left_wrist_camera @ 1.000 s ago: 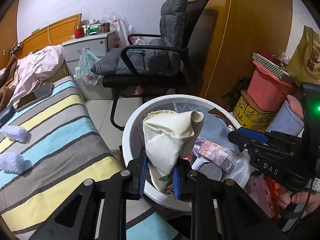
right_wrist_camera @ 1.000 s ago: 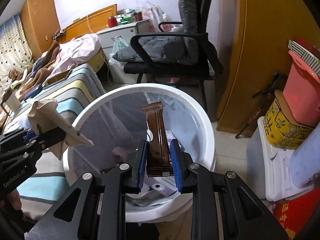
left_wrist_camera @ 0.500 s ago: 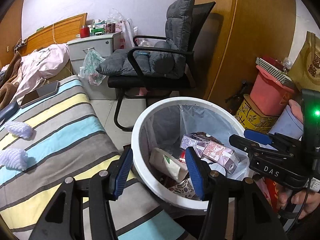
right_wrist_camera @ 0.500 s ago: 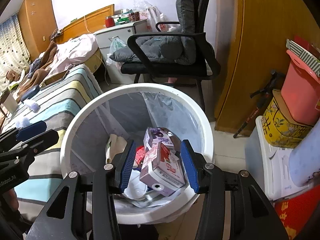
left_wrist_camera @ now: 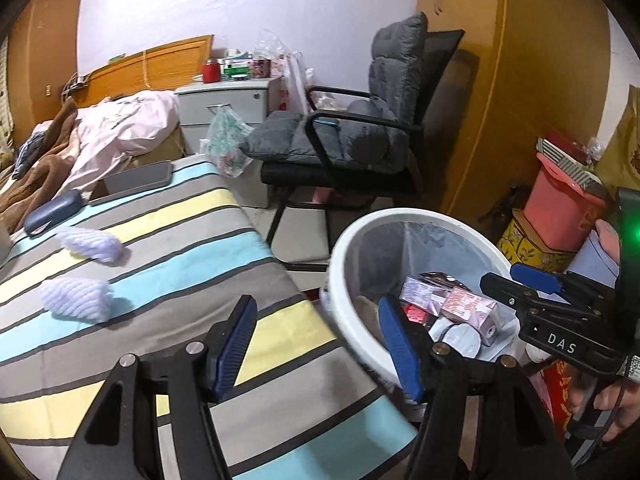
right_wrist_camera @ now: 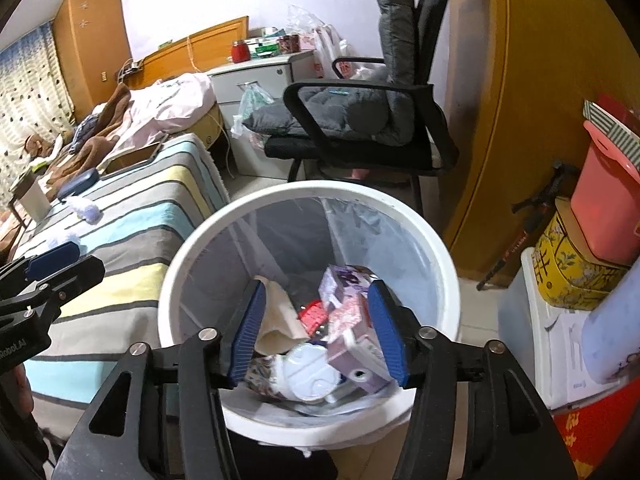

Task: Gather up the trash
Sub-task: 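Move both grippers back over the bed toward the white foam sleeves, then grasp one white foam sleeve with the left gripper while the right gripper grasps the other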

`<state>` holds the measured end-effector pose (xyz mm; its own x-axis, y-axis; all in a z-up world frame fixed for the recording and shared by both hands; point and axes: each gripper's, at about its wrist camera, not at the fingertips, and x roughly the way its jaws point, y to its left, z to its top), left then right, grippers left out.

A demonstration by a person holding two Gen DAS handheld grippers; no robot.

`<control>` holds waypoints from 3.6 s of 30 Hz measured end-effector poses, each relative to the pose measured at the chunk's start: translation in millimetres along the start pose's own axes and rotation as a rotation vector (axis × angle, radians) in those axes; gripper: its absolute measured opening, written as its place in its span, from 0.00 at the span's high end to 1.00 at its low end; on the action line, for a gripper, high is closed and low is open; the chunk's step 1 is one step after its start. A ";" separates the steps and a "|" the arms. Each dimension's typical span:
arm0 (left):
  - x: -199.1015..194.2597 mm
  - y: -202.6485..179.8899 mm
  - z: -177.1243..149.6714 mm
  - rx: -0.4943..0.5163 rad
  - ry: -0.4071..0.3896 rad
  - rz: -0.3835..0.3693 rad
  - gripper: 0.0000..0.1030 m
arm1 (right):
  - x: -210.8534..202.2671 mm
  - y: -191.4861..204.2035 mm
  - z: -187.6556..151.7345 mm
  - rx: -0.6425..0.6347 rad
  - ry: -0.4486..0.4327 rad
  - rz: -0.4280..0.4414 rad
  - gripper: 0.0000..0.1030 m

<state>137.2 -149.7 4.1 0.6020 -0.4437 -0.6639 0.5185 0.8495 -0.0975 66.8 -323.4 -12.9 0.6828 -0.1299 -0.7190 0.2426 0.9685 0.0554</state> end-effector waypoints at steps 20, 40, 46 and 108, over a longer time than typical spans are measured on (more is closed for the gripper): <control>-15.2 120.5 -25.0 -0.179 -0.001 0.314 0.32 | 16.0 82.1 14.1 -0.134 -0.021 0.144 0.45; 33.3 171.6 -19.9 -0.204 0.123 0.347 0.32 | 42.4 145.8 38.5 -0.265 -0.009 0.242 0.45; 22.5 198.4 -25.7 -0.275 0.128 0.384 0.32 | 47.7 160.0 44.5 -0.304 0.007 0.265 0.45; 22.3 304.3 -23.4 -0.399 0.114 0.417 0.63 | 142.1 273.2 76.3 -0.641 0.155 0.564 0.67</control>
<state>294.2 105.6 -57.7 0.6256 -0.0338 -0.7794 -0.0305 0.9972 -0.0677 282.7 -93.4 -47.0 0.4710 0.3912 -0.7906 -0.5710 0.8184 0.0648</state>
